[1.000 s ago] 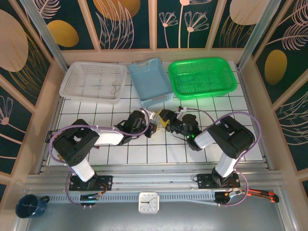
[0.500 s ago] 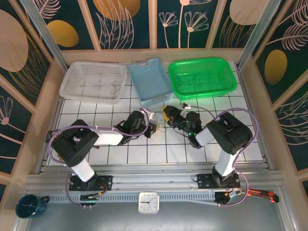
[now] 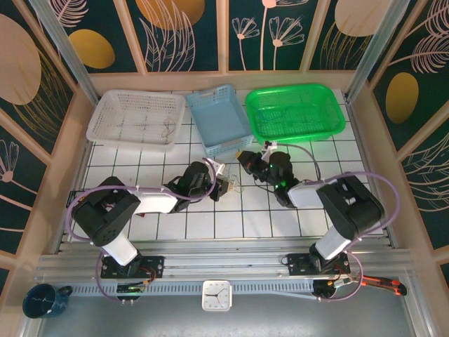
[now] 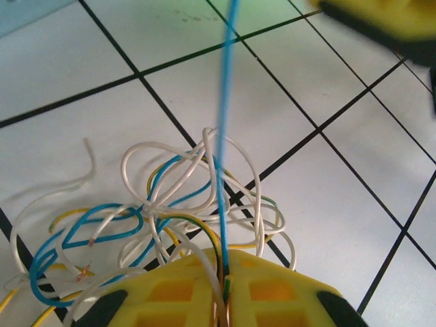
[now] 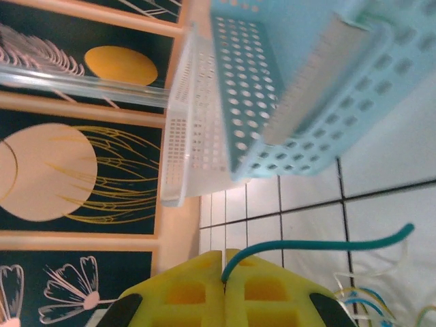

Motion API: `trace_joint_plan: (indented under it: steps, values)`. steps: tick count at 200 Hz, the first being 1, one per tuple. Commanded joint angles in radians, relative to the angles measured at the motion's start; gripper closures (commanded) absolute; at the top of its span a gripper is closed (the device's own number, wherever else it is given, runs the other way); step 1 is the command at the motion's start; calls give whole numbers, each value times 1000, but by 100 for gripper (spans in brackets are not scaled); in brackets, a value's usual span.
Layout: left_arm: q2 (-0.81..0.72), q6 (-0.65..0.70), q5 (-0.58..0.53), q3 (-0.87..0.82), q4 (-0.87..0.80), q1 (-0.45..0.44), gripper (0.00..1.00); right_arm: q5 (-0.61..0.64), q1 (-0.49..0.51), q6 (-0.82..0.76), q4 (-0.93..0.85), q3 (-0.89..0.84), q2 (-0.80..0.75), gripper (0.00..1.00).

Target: Untangle the cables

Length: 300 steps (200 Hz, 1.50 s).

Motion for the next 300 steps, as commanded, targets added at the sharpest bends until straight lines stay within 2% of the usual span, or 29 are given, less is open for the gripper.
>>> trace_joint_plan:
  steps: [1, 35, 55, 88, 123, 186, 210, 249, 300]
  values:
    - [-36, 16, 11, -22, 50, -3, 79, 60, 16, -194, -261, 81, -112, 100]
    - [-68, 9, -6, -42, 90, -3, 51, 91, 44, -330, -460, 161, -201, 100]
    - [-93, 11, -19, -55, 107, -3, 40, 103, 59, -387, -536, 198, -237, 100]
    - [-139, 21, -39, -69, 142, -3, 27, 112, 89, -447, -618, 247, -278, 100]
    - [-145, 46, -54, -36, 153, -2, 21, 126, 128, -483, -670, 280, -311, 100]
    - [-58, 69, -41, 58, 184, -3, 24, 143, 199, -487, -699, 304, -363, 100]
    - [-17, 67, -31, 69, 220, -2, 34, 143, 212, -484, -701, 316, -384, 100]
    - [27, 56, -16, 40, 281, -3, 57, 155, 211, -482, -715, 353, -433, 100]
    - [61, 32, -8, -35, 339, -3, 63, 135, 164, -475, -723, 427, -484, 100]
